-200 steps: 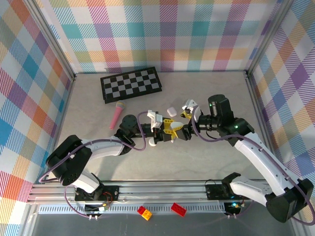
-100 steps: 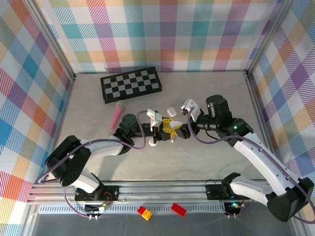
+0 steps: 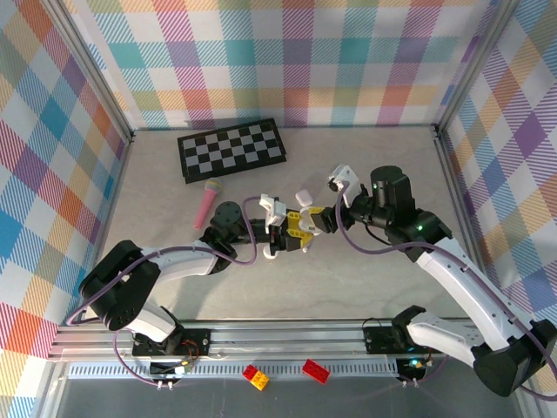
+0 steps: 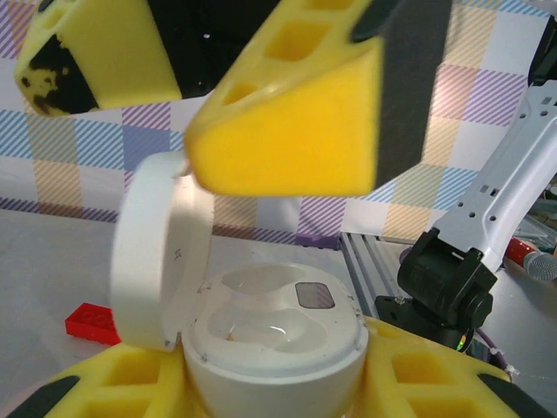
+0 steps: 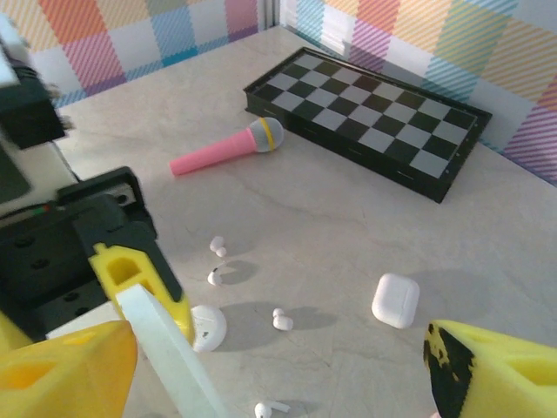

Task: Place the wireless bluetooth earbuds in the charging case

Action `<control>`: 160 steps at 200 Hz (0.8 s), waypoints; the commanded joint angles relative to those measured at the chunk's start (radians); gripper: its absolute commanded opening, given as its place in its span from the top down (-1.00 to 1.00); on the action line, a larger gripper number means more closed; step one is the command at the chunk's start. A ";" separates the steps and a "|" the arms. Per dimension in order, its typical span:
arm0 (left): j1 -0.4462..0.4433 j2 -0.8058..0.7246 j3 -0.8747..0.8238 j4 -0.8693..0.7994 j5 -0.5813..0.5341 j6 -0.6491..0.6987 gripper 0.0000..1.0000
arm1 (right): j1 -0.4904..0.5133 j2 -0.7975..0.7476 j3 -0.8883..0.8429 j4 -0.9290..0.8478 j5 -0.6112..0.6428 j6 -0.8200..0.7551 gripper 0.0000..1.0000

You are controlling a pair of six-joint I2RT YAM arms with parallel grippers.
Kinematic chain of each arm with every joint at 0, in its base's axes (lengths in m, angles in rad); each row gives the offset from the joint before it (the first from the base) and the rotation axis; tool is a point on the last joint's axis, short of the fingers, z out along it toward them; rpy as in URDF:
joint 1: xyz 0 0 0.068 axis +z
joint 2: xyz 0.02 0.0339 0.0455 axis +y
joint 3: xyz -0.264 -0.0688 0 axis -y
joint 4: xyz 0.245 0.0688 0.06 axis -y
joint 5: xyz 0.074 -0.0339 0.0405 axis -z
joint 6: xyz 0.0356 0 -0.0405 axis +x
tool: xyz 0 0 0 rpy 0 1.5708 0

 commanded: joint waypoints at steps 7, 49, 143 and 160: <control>0.001 -0.047 -0.014 0.081 0.050 -0.009 0.38 | -0.008 0.026 0.026 -0.010 0.051 0.032 -0.68; 0.010 -0.046 -0.014 0.098 0.054 -0.025 0.38 | -0.009 0.040 0.034 -0.031 -0.021 0.011 -0.53; 0.044 0.020 -0.024 0.274 0.067 -0.152 0.38 | -0.041 -0.034 0.028 -0.032 -0.189 0.066 -0.72; 0.046 0.017 -0.028 0.274 0.060 -0.148 0.38 | -0.043 -0.044 0.023 -0.024 -0.214 0.074 -0.73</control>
